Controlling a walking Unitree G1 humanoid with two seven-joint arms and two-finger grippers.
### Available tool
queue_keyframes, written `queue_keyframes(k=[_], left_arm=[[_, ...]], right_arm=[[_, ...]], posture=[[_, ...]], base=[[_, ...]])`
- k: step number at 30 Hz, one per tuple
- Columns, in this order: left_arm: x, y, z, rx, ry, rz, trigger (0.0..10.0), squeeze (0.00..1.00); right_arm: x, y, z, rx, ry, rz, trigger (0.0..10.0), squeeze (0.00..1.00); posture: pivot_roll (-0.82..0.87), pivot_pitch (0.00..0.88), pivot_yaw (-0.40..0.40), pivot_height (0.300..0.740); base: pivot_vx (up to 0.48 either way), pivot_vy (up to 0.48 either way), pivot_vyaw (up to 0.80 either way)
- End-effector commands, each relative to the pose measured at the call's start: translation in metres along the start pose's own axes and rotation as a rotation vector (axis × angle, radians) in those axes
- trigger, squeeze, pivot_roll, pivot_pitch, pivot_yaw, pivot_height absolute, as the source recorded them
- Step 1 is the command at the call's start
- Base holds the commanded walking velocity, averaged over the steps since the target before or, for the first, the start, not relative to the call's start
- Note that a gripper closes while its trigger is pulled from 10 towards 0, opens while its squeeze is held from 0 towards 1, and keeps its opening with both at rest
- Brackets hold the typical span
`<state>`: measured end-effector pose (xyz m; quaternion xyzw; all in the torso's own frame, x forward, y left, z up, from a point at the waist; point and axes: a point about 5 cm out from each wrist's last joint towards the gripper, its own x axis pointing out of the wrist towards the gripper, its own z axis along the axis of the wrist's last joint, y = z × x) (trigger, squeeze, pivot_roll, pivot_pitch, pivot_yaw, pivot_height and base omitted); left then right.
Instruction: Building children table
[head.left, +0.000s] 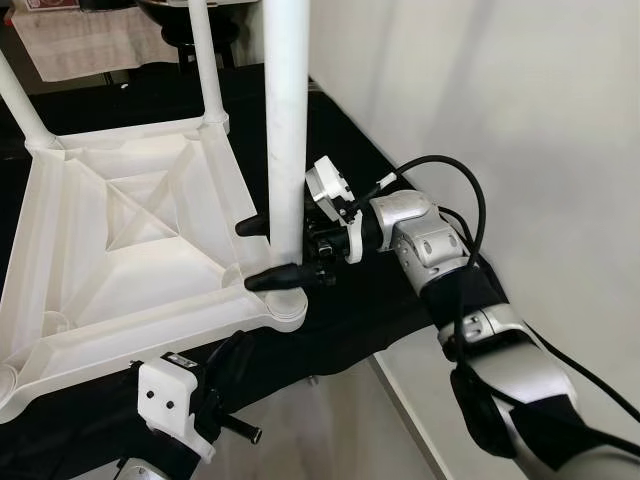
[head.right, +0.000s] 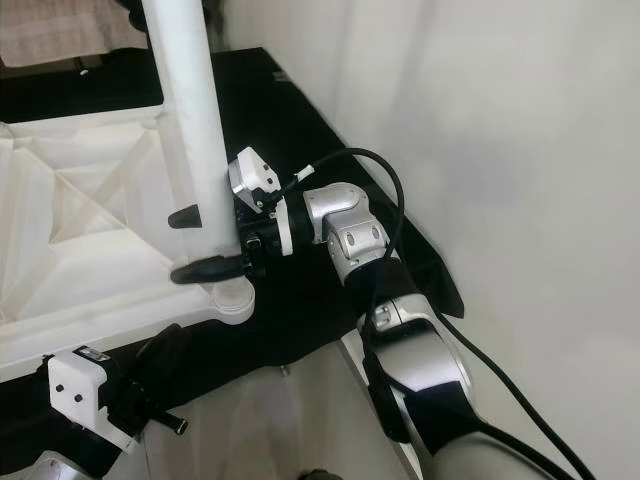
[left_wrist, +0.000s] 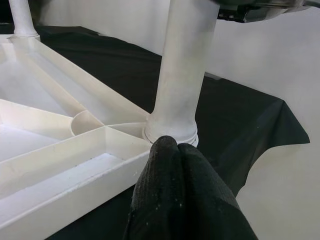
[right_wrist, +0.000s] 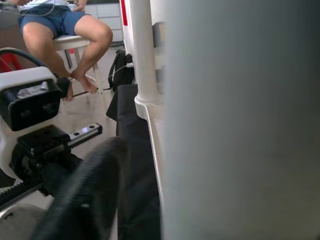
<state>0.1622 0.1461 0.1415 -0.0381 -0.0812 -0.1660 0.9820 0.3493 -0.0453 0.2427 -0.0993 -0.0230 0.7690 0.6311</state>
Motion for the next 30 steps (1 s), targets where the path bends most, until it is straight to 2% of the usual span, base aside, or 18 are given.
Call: queue_keyframes(k=[1, 4, 7, 8, 13, 14, 15, 17, 18, 19, 20, 22, 23, 24, 25, 27, 30], left_arm=[[-0.002, -0.003, 0.002, 0.010, -0.002, -0.003, 10.0, 0.00], [-0.002, -0.003, 0.002, 0.009, 0.000, -0.004, 10.0, 0.00], [-0.002, -0.003, 0.002, 0.007, 0.001, -0.006, 10.0, 0.00], [-0.002, -0.003, 0.002, 0.007, 0.001, -0.006, 10.0, 0.00], [-0.002, -0.003, 0.002, 0.007, 0.001, -0.006, 10.0, 0.00], [-0.002, -0.003, 0.002, 0.007, 0.000, -0.005, 10.0, 0.00], [-0.003, -0.002, 0.003, 0.007, 0.000, -0.005, 10.0, 0.00], [-0.003, -0.002, 0.003, 0.007, 0.000, -0.005, 10.0, 0.00], [-0.003, -0.001, 0.003, 0.008, 0.000, -0.004, 10.0, 0.00], [-0.003, -0.001, 0.003, 0.008, 0.000, -0.004, 10.0, 0.00], [-0.003, 0.001, 0.003, 0.011, 0.001, -0.006, 10.0, 0.00], [-0.003, 0.001, 0.003, 0.011, 0.001, -0.006, 10.0, 0.00], [-0.001, 0.004, 0.003, 0.013, 0.002, -0.011, 10.0, 0.00], [-0.001, 0.004, 0.003, 0.013, 0.002, -0.011, 10.0, 0.00], [0.000, 0.005, 0.002, 0.015, 0.003, -0.015, 10.0, 0.00], [0.002, 0.006, 0.001, 0.017, 0.002, -0.016, 10.0, 0.00], [0.002, 0.005, 0.001, 0.020, -0.002, -0.005, 10.0, 0.00]], right_arm=[[0.005, 0.000, -0.004, 0.007, 0.019, 0.032, 0.0, 0.00], [0.004, -0.001, -0.008, 0.012, 0.020, 0.004, 0.0, 0.00], [-0.003, -0.001, -0.021, 0.029, 0.025, -0.081, 0.0, 0.00], [-0.009, -0.001, -0.027, 0.037, 0.032, -0.145, 0.0, 0.00], [-0.015, -0.001, -0.032, 0.037, 0.052, -0.196, 0.0, 0.00], [-0.023, 0.000, -0.041, 0.057, 0.100, -0.308, 0.0, 0.00], [-0.030, -0.001, -0.053, 0.109, 0.137, -0.547, 0.0, 0.00], [-0.030, -0.001, -0.053, 0.109, 0.137, -0.547, 0.0, 0.00], [-0.037, 0.000, -0.061, 0.143, 0.171, -0.722, 0.0, 0.00], [-0.037, 0.000, -0.061, 0.143, 0.171, -0.722, 0.0, 0.00], [-0.022, 0.019, -0.070, 0.184, 0.183, -0.872, 0.0, 0.00], [-0.022, 0.019, -0.070, 0.184, 0.183, -0.872, 0.0, 0.00], [-0.013, 0.033, -0.070, 0.199, 0.174, -0.978, 0.0, 0.00], [-0.013, 0.033, -0.070, 0.199, 0.174, -0.978, 0.0, 0.00], [-0.005, 0.042, -0.067, 0.202, 0.158, -1.022, 0.0, 0.00], [0.000, 0.044, -0.064, 0.200, 0.146, -1.042, 0.0, 0.00], [0.005, 0.039, -0.061, 0.189, 0.134, -1.036, 0.0, 0.00]], posture=[[-0.05, 0.140, -0.078, 0.740], [-0.05, 0.140, -0.075, 0.740], [-0.05, 0.142, -0.074, 0.740], [-0.05, 0.144, -0.075, 0.740], [-0.05, 0.145, -0.076, 0.740], [-0.07, 0.153, -0.083, 0.740], [-0.07, 0.152, -0.087, 0.740], [-0.07, 0.152, -0.087, 0.740], [-0.07, 0.151, -0.087, 0.740], [-0.07, 0.151, -0.087, 0.740], [-0.10, 0.161, -0.056, 0.740], [-0.10, 0.161, -0.056, 0.740], [-0.10, 0.145, -0.056, 0.740], [-0.10, 0.145, -0.056, 0.740], [-0.09, 0.137, -0.063, 0.740], [-0.09, 0.133, -0.073, 0.740], [-0.08, 0.134, -0.077, 0.740]], base=[[0.000, 0.000, 0.00], [0.000, 0.000, 0.00], [0.000, 0.000, 0.00], [0.000, 0.000, 0.00], [0.000, 0.000, 0.00], [0.000, 0.000, 0.00], [0.000, 0.000, 0.00], [0.000, 0.000, 0.00], [0.000, 0.000, 0.00], [0.000, 0.000, 0.00], [0.000, 0.000, 0.00], [0.000, 0.000, 0.00], [0.000, 0.000, 0.00], [0.000, 0.000, 0.00], [0.000, 0.000, 0.00], [0.000, 0.000, 0.00], [0.000, 0.000, 0.00]])
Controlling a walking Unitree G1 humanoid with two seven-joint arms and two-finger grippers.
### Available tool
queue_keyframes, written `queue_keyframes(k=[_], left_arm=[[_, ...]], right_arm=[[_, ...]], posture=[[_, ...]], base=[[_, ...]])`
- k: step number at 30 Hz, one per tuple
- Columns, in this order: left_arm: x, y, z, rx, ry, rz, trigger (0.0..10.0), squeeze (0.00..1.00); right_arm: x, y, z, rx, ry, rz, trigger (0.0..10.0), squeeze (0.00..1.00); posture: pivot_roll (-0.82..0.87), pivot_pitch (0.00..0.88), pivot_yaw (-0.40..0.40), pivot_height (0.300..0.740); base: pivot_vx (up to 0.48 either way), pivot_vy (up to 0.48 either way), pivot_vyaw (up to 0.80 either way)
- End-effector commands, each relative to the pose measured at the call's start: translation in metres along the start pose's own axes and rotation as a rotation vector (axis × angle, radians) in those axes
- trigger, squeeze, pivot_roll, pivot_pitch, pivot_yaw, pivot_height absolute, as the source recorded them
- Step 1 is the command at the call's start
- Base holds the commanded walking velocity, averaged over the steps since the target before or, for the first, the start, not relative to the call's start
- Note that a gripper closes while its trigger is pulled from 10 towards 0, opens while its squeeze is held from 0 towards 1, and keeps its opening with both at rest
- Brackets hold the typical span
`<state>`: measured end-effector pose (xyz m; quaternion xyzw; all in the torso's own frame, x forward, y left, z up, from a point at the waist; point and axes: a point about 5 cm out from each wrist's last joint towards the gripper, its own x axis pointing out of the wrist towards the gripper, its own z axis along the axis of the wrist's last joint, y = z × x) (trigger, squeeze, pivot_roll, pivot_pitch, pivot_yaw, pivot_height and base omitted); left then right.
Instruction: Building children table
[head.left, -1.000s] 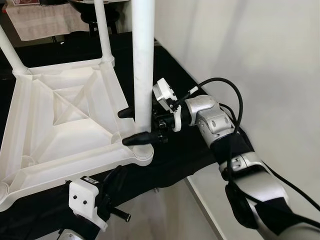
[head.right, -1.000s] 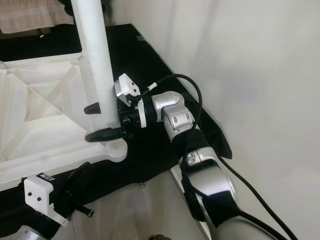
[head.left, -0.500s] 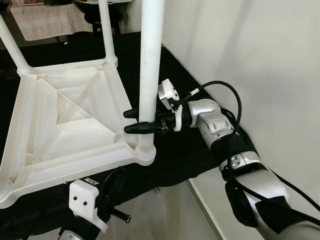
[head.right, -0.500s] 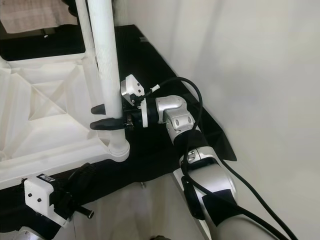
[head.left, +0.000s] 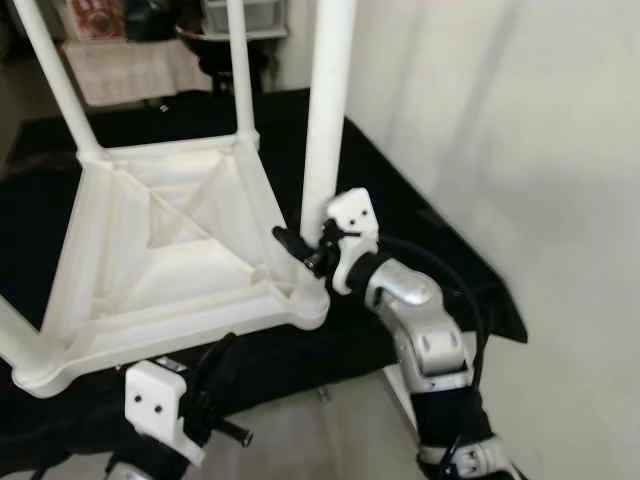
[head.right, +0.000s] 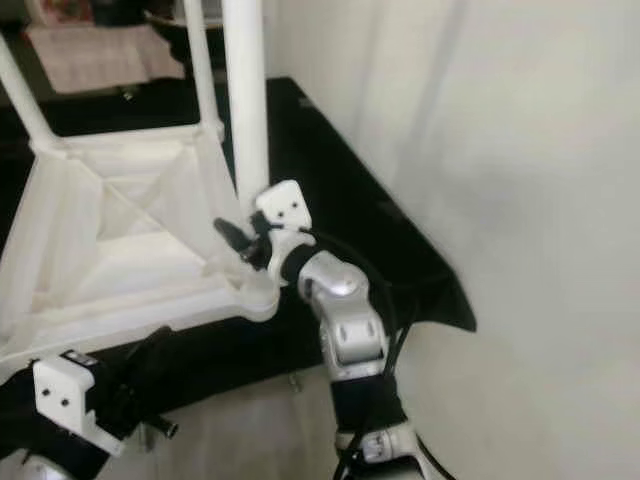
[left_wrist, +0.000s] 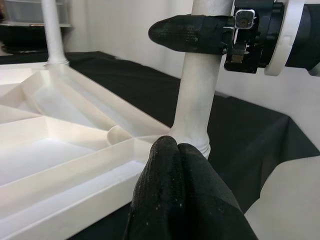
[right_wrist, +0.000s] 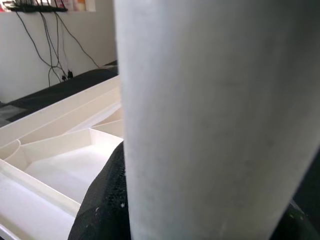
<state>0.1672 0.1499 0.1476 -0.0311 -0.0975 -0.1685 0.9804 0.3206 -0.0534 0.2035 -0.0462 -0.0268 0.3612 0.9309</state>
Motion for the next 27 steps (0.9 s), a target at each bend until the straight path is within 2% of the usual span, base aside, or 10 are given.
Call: queue_keyframes(k=[1, 4, 5, 7, 8, 11, 15, 19, 20, 27], left_arm=[[-0.002, 0.000, -0.005, 0.001, 0.027, 0.003, 10.0, 0.00], [-0.002, 0.000, -0.004, 0.002, 0.023, 0.013, 10.0, 0.00], [-0.002, 0.000, -0.004, 0.003, 0.020, 0.018, 10.0, 0.00], [-0.002, 0.000, -0.004, 0.002, 0.019, 0.019, 10.0, 0.00], [-0.002, 0.000, -0.003, 0.001, 0.018, 0.018, 10.0, 0.00], [-0.002, -0.001, -0.003, -0.001, 0.018, 0.015, 10.0, 0.00], [-0.002, -0.003, -0.003, -0.008, 0.019, 0.004, 10.0, 0.00], [-0.002, -0.003, -0.003, -0.009, 0.019, 0.002, 10.0, 0.00], [-0.002, -0.004, -0.002, -0.010, 0.019, 0.002, 10.0, 0.00], [-0.004, -0.005, -0.001, -0.009, 0.020, 0.004, 10.0, 0.00]], right_arm=[[0.001, 0.002, -0.027, 0.010, 0.142, -0.021, 0.0, 0.00], [0.003, 0.001, -0.026, 0.011, 0.142, -0.019, 0.0, 0.00], [0.004, 0.001, -0.023, 0.006, 0.148, -0.026, 10.0, 0.00], [0.007, -0.001, -0.021, 0.002, 0.154, -0.022, 10.0, 0.06], [0.010, -0.001, -0.015, 0.005, 0.132, 0.014, 10.0, 1.00], [0.016, -0.003, -0.005, -0.007, 0.088, 0.084, 10.0, 1.00], [0.014, 0.009, 0.022, -0.088, -0.054, 0.498, 10.0, 1.00], [0.009, 0.013, 0.022, -0.144, -0.051, 0.651, 10.0, 1.00], [0.010, 0.014, 0.018, -0.189, -0.028, 0.774, 10.0, 0.00], [0.022, 0.014, 0.012, -0.216, 0.029, 0.907, 10.0, 0.00]], posture=[[-0.08, 0.134, -0.077, 0.740], [-0.09, 0.133, -0.078, 0.740], [-0.09, 0.136, -0.081, 0.740], [-0.09, 0.139, -0.084, 0.740], [-0.10, 0.140, -0.084, 0.740], [-0.10, 0.143, -0.083, 0.740], [-0.10, 0.146, -0.083, 0.740], [-0.10, 0.148, -0.083, 0.740], [-0.09, 0.151, -0.084, 0.740], [-0.08, 0.156, -0.084, 0.740]], base=[[0.000, 0.000, 0.00], [0.000, 0.000, 0.00], [0.000, 0.000, 0.00], [0.000, 0.000, 0.00], [0.000, 0.000, 0.00], [0.000, 0.000, 0.00], [0.000, 0.000, 0.00], [0.000, 0.000, 0.00], [0.000, 0.000, 0.00], [0.000, 0.000, 0.00]])
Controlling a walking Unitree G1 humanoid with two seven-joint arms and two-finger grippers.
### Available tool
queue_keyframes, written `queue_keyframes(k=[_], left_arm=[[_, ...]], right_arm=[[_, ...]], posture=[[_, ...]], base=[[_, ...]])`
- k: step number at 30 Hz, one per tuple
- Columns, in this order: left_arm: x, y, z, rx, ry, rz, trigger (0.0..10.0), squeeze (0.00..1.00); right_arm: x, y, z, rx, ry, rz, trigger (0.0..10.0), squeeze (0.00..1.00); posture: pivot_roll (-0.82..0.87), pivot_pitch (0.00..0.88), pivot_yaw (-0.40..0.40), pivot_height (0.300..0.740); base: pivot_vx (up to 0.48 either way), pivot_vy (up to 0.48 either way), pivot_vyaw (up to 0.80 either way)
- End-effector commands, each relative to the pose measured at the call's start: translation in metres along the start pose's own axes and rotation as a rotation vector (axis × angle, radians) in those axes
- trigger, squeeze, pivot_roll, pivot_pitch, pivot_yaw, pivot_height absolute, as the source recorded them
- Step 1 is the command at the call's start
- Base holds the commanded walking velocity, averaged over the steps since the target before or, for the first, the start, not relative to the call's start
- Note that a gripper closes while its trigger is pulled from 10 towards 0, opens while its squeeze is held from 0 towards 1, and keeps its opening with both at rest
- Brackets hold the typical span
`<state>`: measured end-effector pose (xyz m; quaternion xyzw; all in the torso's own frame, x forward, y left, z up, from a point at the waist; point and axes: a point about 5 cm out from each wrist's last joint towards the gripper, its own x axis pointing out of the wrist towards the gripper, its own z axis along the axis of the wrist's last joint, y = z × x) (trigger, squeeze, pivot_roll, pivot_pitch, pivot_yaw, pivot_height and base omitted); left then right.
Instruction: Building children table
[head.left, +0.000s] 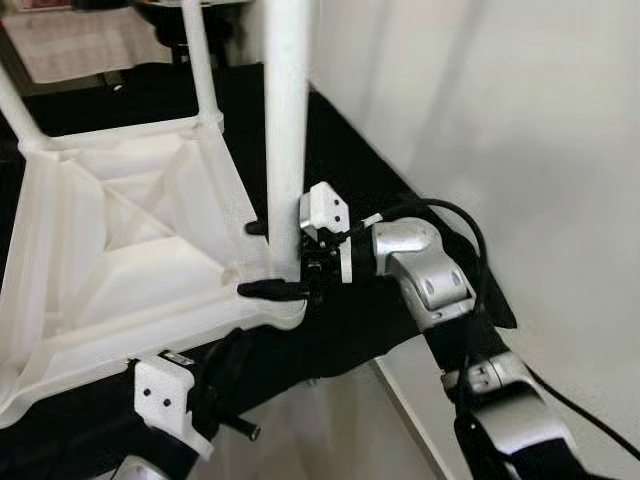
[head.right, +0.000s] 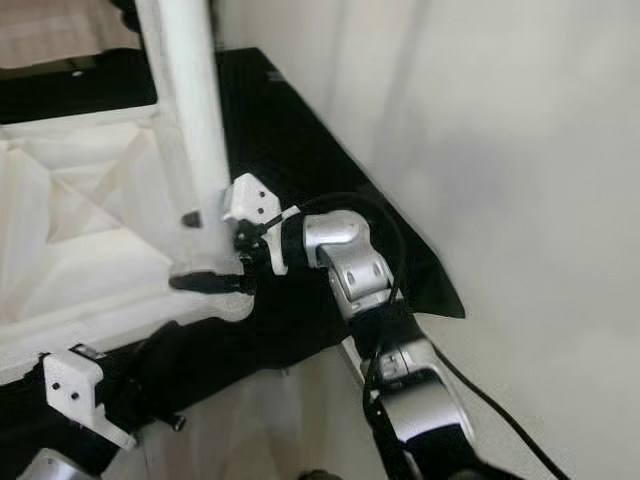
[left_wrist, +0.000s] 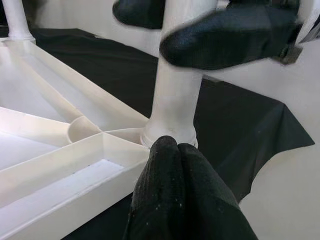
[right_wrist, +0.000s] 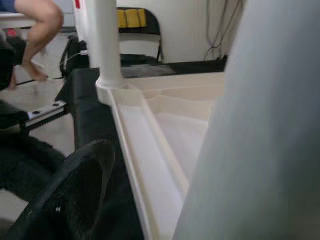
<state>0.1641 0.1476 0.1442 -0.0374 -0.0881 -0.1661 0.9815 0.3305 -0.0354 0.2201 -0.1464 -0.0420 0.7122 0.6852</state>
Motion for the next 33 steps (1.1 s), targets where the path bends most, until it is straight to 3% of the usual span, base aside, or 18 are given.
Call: queue_keyframes(k=[1, 3, 4, 5, 13, 23, 24, 25, 26, 28, 29, 33], left_arm=[[-0.002, -0.003, 0.002, 0.007, 0.005, -0.002, 10.0, 0.00], [-0.003, -0.003, 0.002, 0.007, 0.006, -0.001, 10.0, 0.00], [-0.004, -0.004, 0.003, 0.007, 0.007, -0.001, 10.0, 0.00], [-0.005, -0.004, 0.003, 0.006, 0.010, -0.003, 10.0, 0.00], [-0.006, -0.006, 0.002, 0.002, 0.014, -0.007, 10.0, 0.00], [-0.006, -0.004, 0.002, 0.002, 0.016, -0.007, 10.0, 0.00], [-0.006, -0.004, 0.002, 0.002, 0.016, -0.008, 10.0, 0.00], [-0.007, -0.003, 0.002, 0.004, 0.017, -0.008, 10.0, 0.00], [-0.007, -0.003, 0.002, 0.004, 0.017, -0.008, 10.0, 0.00], [-0.007, 0.000, 0.003, 0.009, 0.016, -0.005, 10.0, 0.00], [-0.006, 0.001, 0.003, 0.011, 0.017, -0.005, 10.0, 0.00], [-0.006, 0.003, 0.003, 0.014, 0.019, -0.005, 10.0, 0.00]], right_arm=[[0.012, 0.002, -0.004, 0.018, 0.022, 0.044, 10.0, 0.00], [0.015, -0.001, -0.004, 0.033, 0.017, 0.047, 10.0, 0.00], [0.019, -0.003, -0.005, 0.057, 0.009, 0.058, 3.1, 0.00], [0.021, -0.004, -0.006, 0.071, 0.009, 0.073, 0.0, 0.00], [0.010, -0.006, -0.012, 0.092, -0.008, 0.117, 0.0, 0.00], [-0.012, -0.010, -0.020, 0.073, -0.017, -0.014, 0.0, 0.00], [-0.018, -0.010, -0.023, 0.072, -0.010, -0.094, 0.0, 0.00], [-0.015, -0.010, -0.029, 0.103, -0.012, -0.368, 0.0, 0.00], [-0.015, -0.010, -0.029, 0.103, -0.012, -0.368, 0.0, 0.00], [-0.020, 0.015, -0.042, 0.170, 0.028, -0.850, 0.0, 0.00], [-0.017, 0.029, -0.041, 0.172, 0.036, -0.919, 0.0, 0.00], [-0.006, 0.038, -0.034, 0.158, 0.032, -0.880, 0.0, 0.00]], posture=[[-0.07, 0.161, -0.082, 0.740], [-0.07, 0.164, -0.079, 0.740], [-0.07, 0.167, -0.078, 0.740], [-0.07, 0.168, -0.077, 0.740], [-0.07, 0.167, -0.076, 0.740], [-0.08, 0.161, -0.075, 0.740], [-0.08, 0.162, -0.079, 0.740], [-0.09, 0.163, -0.085, 0.740], [-0.09, 0.163, -0.085, 0.740], [-0.09, 0.170, -0.081, 0.740], [-0.10, 0.175, -0.066, 0.740], [-0.11, 0.157, -0.053, 0.740]], base=[[0.000, 0.000, 0.00], [0.000, 0.000, 0.00], [0.000, 0.000, 0.00], [0.000, 0.000, 0.00], [0.000, 0.000, 0.00], [0.000, 0.000, 0.00], [0.000, 0.000, 0.00], [0.000, 0.000, 0.00], [0.000, 0.000, 0.00], [0.000, 0.000, 0.00], [0.000, 0.000, 0.00], [0.000, 0.000, 0.00]])
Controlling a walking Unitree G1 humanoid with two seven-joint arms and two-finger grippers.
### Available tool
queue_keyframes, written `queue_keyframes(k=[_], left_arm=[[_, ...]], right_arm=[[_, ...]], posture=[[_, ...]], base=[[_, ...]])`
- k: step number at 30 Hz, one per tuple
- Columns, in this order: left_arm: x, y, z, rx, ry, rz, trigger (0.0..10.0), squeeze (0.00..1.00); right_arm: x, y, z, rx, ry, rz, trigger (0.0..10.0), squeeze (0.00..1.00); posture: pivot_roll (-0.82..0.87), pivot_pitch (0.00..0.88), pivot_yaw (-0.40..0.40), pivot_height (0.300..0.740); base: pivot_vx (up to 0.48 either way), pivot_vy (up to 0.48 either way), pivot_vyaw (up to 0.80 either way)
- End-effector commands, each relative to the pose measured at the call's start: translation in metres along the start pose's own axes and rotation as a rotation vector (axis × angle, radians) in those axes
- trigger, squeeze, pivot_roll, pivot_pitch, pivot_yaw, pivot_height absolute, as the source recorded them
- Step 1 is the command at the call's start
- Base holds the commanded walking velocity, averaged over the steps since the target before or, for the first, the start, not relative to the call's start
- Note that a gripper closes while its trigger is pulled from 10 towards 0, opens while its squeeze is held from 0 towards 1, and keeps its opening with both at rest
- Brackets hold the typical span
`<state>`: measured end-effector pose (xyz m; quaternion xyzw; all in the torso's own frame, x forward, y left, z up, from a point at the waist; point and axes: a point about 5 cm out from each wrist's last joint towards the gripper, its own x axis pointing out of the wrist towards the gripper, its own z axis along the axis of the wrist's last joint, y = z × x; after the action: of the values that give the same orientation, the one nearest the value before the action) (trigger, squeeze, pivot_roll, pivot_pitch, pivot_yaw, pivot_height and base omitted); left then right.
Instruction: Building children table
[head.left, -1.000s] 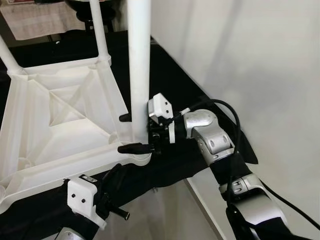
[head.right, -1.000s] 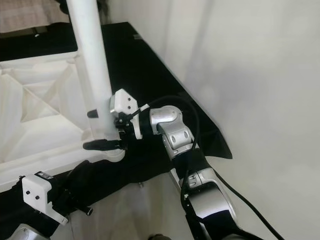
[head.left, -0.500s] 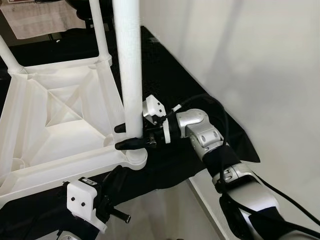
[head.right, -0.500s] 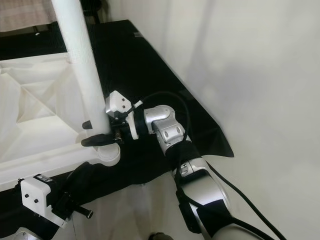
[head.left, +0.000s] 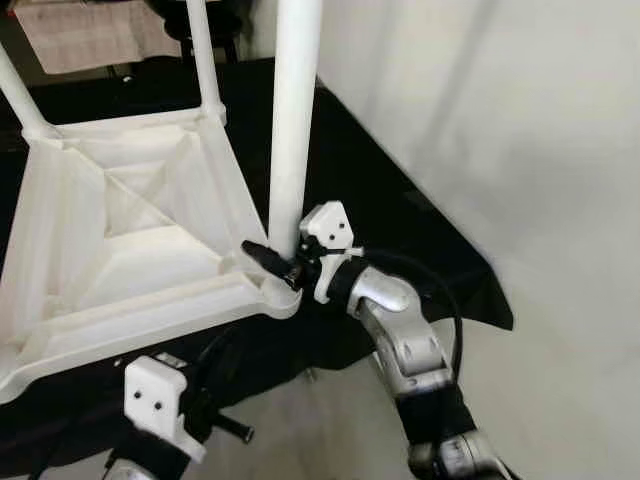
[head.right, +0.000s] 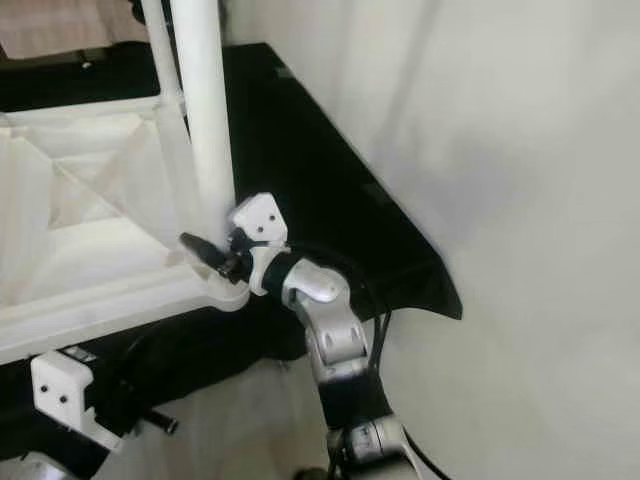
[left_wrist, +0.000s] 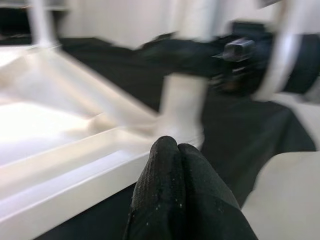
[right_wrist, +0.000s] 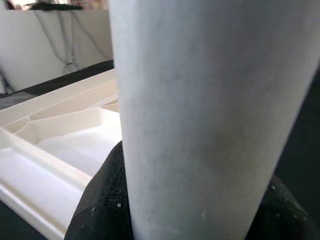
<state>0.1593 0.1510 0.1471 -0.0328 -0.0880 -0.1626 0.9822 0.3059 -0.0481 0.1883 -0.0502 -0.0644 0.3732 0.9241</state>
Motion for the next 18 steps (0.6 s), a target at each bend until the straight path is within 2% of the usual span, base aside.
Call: queue_keyframes(k=[1, 6, 7, 10, 11, 12, 13, 14, 15, 16, 17, 18], left_arm=[[0.000, 0.003, -0.002, 0.006, 0.019, -0.015, 10.0, 0.00], [0.002, 0.004, -0.003, 0.008, 0.022, -0.021, 10.0, 0.00], [0.001, 0.004, -0.003, 0.009, 0.019, -0.015, 10.0, 0.00], [0.001, 0.005, -0.003, 0.010, 0.017, -0.010, 10.0, 0.00], [0.002, 0.005, -0.003, 0.010, 0.016, -0.009, 10.0, 0.00], [0.002, 0.005, -0.003, 0.010, 0.016, -0.009, 10.0, 0.00], [0.002, 0.004, -0.003, 0.010, 0.016, -0.011, 10.0, 0.00], [0.002, 0.004, -0.003, 0.010, 0.016, -0.011, 10.0, 0.00], [0.002, 0.004, -0.003, 0.009, 0.017, -0.013, 10.0, 0.00], [0.002, 0.004, -0.003, 0.009, 0.017, -0.013, 10.0, 0.00], [0.002, 0.003, -0.003, 0.008, 0.017, -0.017, 10.0, 0.00], [0.002, 0.003, -0.003, 0.008, 0.017, -0.017, 10.0, 0.00]], right_arm=[[0.000, 0.009, -0.009, -0.013, 0.087, -0.006, 0.0, 0.00], [0.005, 0.016, -0.009, 0.000, 0.109, 0.045, 0.0, 0.00], [0.007, 0.019, -0.004, -0.026, 0.090, 0.070, 8.6, 0.00], [0.008, 0.021, -0.001, -0.045, 0.077, 0.086, 8.6, 0.00], [0.010, 0.025, 0.004, -0.047, 0.057, 0.136, 10.0, 0.00], [0.010, 0.025, 0.004, -0.047, 0.057, 0.136, 10.0, 0.00], [0.013, 0.029, 0.009, -0.052, 0.035, 0.235, 10.0, 1.00], [0.013, 0.029, 0.009, -0.052, 0.035, 0.235, 10.0, 1.00], [0.016, 0.031, 0.014, -0.048, 0.013, 0.317, 10.0, 1.00], [0.016, 0.031, 0.014, -0.048, 0.013, 0.317, 10.0, 1.00], [0.019, 0.030, 0.019, -0.065, -0.023, 0.443, 10.0, 1.00], [0.019, 0.030, 0.019, -0.065, -0.023, 0.443, 10.0, 1.00]], posture=[[-0.10, 0.154, -0.056, 0.740], [-0.10, 0.147, -0.062, 0.740], [-0.10, 0.146, -0.061, 0.740], [-0.11, 0.145, -0.063, 0.740], [-0.10, 0.145, -0.066, 0.740], [-0.10, 0.145, -0.066, 0.740], [-0.10, 0.143, -0.064, 0.740], [-0.10, 0.143, -0.064, 0.740], [-0.10, 0.143, -0.065, 0.740], [-0.10, 0.143, -0.065, 0.740], [-0.10, 0.143, -0.064, 0.740], [-0.10, 0.143, -0.064, 0.740]], base=[[0.000, 0.000, 0.00], [0.000, 0.000, 0.00], [0.000, 0.000, 0.00], [0.000, 0.000, 0.00], [0.000, 0.000, 0.00], [0.000, 0.000, 0.00], [0.000, 0.000, 0.00], [0.000, 0.000, 0.00], [0.000, 0.000, 0.00], [0.000, 0.000, 0.00], [0.000, 0.000, 0.00], [0.000, 0.000, 0.00]])
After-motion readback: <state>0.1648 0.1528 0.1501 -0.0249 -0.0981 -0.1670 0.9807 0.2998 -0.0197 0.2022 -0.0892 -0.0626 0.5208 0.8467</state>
